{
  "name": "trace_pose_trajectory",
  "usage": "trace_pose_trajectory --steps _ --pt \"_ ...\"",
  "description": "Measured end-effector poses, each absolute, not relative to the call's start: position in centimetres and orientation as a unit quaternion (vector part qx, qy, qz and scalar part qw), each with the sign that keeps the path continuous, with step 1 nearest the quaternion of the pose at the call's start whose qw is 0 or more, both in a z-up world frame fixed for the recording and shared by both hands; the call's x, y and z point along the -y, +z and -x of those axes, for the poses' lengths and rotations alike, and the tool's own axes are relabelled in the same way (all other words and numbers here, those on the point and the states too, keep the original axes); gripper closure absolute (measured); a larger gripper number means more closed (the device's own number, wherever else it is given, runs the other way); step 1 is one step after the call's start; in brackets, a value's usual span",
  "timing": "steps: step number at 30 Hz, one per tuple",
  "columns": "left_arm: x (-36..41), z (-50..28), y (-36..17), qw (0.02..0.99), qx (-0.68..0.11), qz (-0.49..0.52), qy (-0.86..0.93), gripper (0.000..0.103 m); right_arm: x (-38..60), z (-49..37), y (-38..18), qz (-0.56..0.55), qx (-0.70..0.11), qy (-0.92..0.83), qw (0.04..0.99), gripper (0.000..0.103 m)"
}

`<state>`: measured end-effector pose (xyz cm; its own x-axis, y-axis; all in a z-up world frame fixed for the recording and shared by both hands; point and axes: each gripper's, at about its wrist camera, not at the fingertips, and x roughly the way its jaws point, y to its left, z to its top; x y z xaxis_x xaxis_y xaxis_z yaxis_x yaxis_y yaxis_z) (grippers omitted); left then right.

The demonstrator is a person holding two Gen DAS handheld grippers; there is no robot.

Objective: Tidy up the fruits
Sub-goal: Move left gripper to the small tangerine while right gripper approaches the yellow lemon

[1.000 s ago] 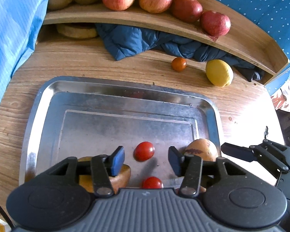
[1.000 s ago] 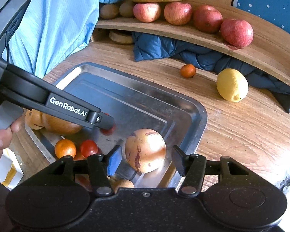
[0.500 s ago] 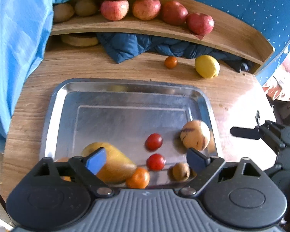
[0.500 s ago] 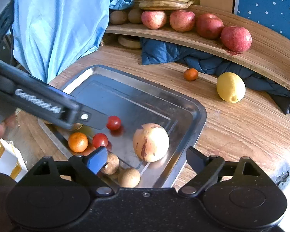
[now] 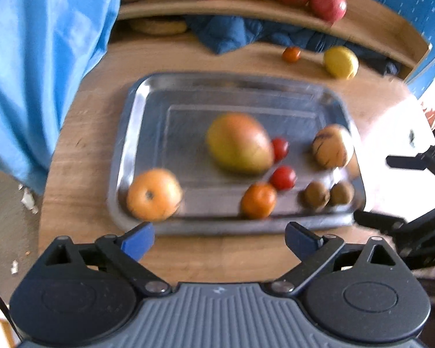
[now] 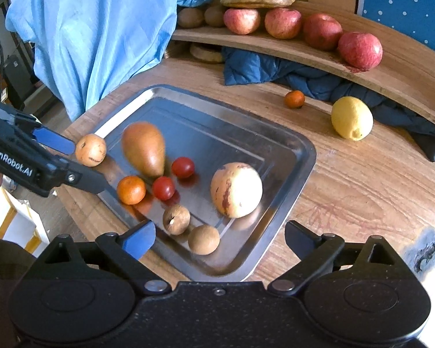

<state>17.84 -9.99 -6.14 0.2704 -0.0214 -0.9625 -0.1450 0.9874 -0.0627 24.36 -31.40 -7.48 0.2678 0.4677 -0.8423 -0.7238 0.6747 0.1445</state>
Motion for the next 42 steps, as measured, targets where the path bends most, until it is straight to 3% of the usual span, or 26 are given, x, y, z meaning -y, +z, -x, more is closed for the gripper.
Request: trace_pose_trajectory --steps 18,42 --pt "9.0 -18.1 -7.4 0.753 -0.652 -0.001 0.084 0.001 31.5 -24.0 -8.4 0.155 -0.515 0.364 0.76 0.001" --pt "9.3 -26.8 -5.8 0.791 -0.61 -0.034 0.039 0.001 31.5 -28.6 -7.7 0.125 -0.502 0.307 0.799 0.001"
